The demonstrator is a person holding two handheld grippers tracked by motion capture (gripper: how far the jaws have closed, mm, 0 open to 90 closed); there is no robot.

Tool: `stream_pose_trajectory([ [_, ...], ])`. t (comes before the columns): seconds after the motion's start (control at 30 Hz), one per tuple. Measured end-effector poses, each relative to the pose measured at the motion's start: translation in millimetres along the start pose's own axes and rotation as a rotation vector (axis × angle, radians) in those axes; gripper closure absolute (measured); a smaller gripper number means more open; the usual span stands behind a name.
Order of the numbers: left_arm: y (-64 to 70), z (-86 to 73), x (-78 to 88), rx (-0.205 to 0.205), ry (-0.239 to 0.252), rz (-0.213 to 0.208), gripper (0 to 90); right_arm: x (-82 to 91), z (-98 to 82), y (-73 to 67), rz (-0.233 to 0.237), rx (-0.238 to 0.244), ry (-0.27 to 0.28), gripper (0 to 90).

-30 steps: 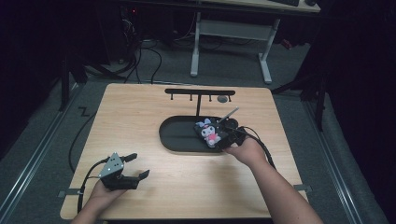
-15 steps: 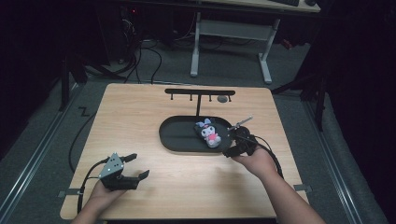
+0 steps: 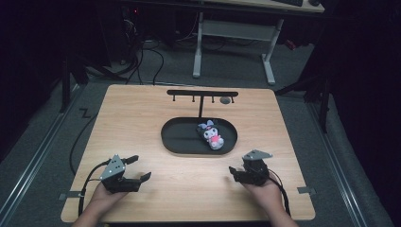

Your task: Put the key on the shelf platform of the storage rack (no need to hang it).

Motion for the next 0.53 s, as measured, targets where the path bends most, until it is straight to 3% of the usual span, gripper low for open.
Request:
stream_pose_trajectory([
  [0.1, -0.1, 0.0, 0.0, 0.002, 0.0, -0.001, 17.7, 7.9, -16.3, -8.5, 0.002, -0.035, 0.08, 31.7],
  [0.17, -0.2, -0.1, 0.1, 0.0, -0.001, -0.001, 17.7, 9.6, -20.3, -10.9, 0.002, -0.045, 0.09, 31.4],
  [0.23, 0.1, -0.4, 0.3, -0.003, -0.002, -0.001, 17.7, 11.9, -27.7, -15.6, 0.001, -0.036, 0.102, 31.1],
  [0.33, -0.1, -0.5, 0.4, 0.0, -0.003, 0.004, 17.7, 20.8, -26.7, -23.1, 0.018, 0.022, 0.14, 29.2],
  [0.37, -0.1, -0.6, 0.4, -0.001, -0.005, 0.006, 17.6, 26.3, -21.8, -21.6, 0.009, 0.036, 0.176, 29.1],
  [0.4, -0.1, -0.8, 0.3, -0.002, -0.006, 0.008, 17.6, 26.3, -21.8, -21.6, 0.009, 0.036, 0.176, 29.1],
  [0.53, -0.8, -1.0, 0.0, 0.003, -0.01, 0.016, 17.6, 25.9, -25.0, -11.1, 0.004, -0.013, 0.201, 28.0],
])
Point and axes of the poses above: each handheld gripper's, and its own axes: x roughly backward along the jaws, z roughly out of its top, y roughly to its right, the point moved 9 cm from there along -x, roughly forward along the jaws
